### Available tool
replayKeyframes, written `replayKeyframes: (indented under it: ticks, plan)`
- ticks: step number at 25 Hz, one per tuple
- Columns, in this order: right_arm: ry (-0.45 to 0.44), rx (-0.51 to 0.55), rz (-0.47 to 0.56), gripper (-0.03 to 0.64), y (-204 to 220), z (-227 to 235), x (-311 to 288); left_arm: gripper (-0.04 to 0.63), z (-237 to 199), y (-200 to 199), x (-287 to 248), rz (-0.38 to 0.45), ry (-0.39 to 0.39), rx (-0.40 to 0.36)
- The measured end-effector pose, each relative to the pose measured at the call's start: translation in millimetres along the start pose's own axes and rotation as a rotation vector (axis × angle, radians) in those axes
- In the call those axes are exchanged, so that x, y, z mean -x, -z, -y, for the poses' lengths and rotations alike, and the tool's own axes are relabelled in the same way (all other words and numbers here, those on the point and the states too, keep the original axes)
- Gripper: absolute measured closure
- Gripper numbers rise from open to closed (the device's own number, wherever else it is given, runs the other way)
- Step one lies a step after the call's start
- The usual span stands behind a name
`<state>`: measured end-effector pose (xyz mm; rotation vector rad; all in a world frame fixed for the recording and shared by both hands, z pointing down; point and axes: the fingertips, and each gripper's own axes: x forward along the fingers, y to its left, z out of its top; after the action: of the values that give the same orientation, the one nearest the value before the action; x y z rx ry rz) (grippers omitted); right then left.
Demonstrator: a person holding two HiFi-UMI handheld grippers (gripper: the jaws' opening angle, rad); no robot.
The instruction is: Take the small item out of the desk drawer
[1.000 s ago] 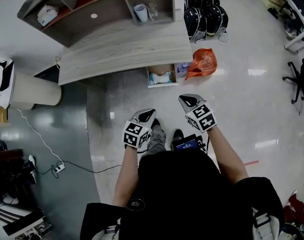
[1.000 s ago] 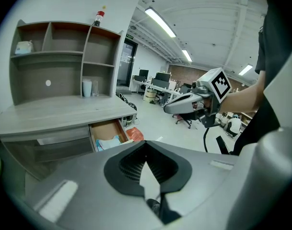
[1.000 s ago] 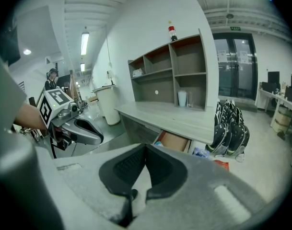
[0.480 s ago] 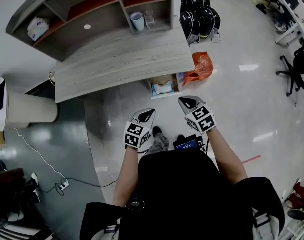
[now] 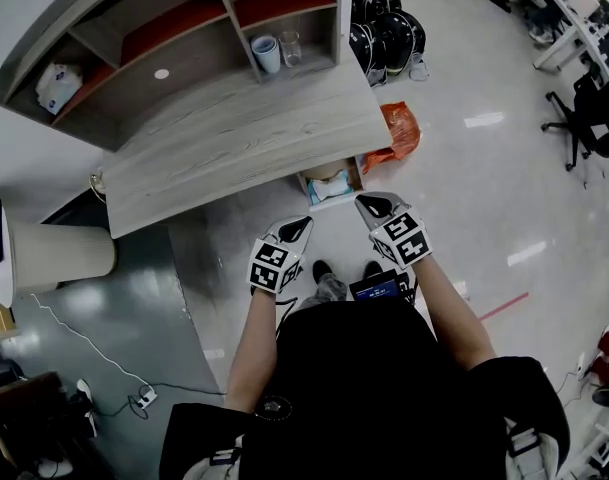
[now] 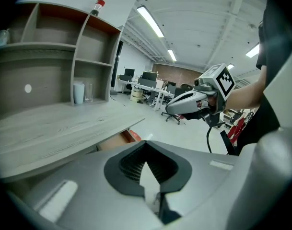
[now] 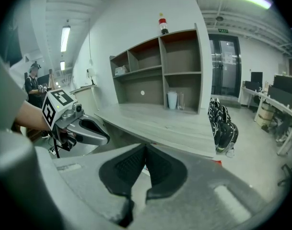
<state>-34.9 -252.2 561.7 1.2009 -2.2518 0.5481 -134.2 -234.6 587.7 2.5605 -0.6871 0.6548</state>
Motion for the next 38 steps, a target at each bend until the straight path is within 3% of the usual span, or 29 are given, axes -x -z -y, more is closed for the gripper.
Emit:
replayKeyframes:
  ticks: [28, 33, 38]
  plan:
    - [-0.089, 0.019, 0.021, 0.614, 3.2, 55.2, 20.4, 0.594, 29.8, -24.5, -41.3, -0.037, -0.069, 0.026]
    - [-0.115, 0.027, 0.001, 0.614, 10.2, 56.3, 18.5, 0.594, 24.9, -26.1, -46.0, -0.034, -0.070, 0.040]
    - [-0.136, 0.020, -0.012, 0.614, 18.0, 59.9, 12.5, 0.592, 12.8, -23.8, -59.9, -0.081, -0.074, 0.005]
